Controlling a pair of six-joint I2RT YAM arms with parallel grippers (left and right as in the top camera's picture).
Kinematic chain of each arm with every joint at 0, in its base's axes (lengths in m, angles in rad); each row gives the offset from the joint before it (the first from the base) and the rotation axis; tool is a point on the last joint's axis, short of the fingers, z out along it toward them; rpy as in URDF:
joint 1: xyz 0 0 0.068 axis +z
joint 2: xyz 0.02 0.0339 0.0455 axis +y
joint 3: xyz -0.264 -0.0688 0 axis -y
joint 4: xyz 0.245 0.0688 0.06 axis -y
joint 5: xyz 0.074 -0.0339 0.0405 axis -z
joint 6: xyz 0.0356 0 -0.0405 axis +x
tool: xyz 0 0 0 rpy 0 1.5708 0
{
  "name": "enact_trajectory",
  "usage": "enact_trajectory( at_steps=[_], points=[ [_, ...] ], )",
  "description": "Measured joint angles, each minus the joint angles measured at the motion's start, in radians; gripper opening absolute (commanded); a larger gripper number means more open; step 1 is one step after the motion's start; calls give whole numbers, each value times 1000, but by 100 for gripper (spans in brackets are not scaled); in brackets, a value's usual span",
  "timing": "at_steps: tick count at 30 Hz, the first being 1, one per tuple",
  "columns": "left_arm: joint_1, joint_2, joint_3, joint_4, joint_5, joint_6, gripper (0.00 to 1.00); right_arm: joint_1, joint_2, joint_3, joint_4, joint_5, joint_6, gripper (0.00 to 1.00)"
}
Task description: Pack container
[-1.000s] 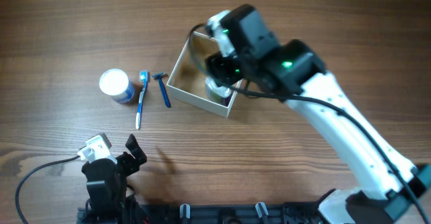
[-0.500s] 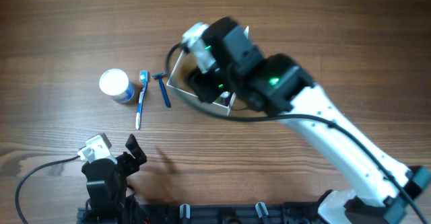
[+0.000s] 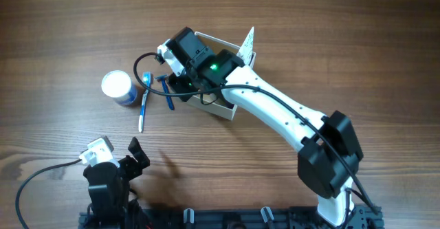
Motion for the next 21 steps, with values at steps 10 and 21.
enact_trajectory(
  at_steps=[10,21],
  points=[
    [0,0,0,0,0,0,100,0,23,0,-85,-26,11,37],
    [0,0,0,0,0,0,100,0,46,0,-87,-49,11,37]
  ],
)
